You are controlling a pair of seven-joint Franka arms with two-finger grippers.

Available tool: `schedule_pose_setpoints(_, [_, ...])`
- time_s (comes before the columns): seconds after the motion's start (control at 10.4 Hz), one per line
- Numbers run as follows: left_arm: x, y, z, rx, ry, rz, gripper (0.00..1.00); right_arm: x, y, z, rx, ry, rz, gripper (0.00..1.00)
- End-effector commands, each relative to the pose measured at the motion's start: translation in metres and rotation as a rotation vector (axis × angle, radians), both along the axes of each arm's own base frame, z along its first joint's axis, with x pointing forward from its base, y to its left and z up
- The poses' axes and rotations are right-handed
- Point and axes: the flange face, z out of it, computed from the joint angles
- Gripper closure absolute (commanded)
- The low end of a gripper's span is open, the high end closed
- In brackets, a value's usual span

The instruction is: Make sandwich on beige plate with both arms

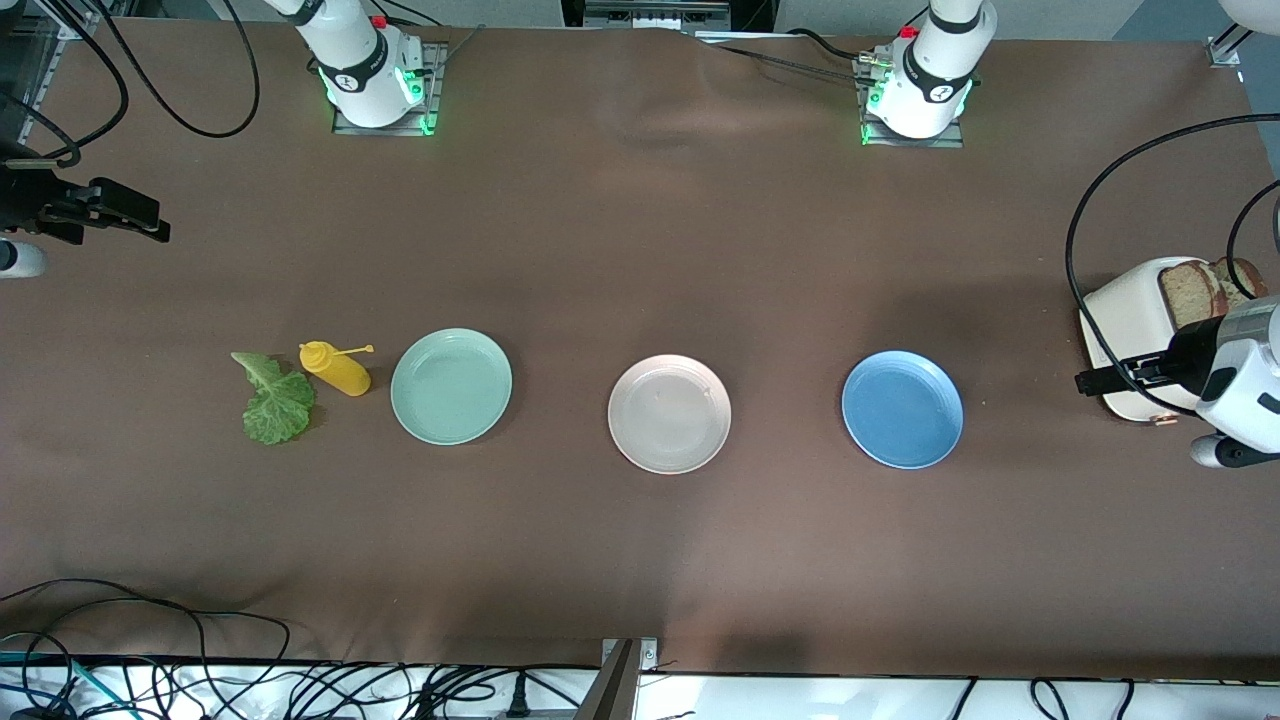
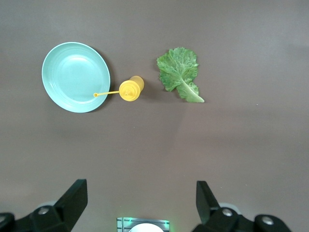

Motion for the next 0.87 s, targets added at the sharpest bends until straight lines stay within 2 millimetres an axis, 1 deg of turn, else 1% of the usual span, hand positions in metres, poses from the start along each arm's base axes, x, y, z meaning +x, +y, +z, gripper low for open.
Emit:
schedule_pose_setpoints(0.0, [-0.001, -0.001, 0.001, 0.008, -0.004, -0.027, 0.0, -0.004, 0.0, 0.01, 0.0, -0.001, 0.005, 0.0])
schedule_pose_setpoints(0.29, [0.0, 0.0, -0.002, 0.008, -0.001, -0.027, 0.0, -0.004, 0.002, 0.009, 0.001, 0.001, 0.011, 0.0])
schedule_pose_setpoints(0.58, [0.0, 0.0, -0.002, 0.008, 0.0, -0.027, 0.0, -0.005, 0.015, 0.008, 0.0, 0.007, 0.04, 0.0])
schedule_pose_setpoints(0.77, [0.0, -0.001, -0.002, 0.007, 0.0, -0.028, 0.0, -0.005, 0.016, 0.008, -0.002, 0.007, 0.04, 0.0])
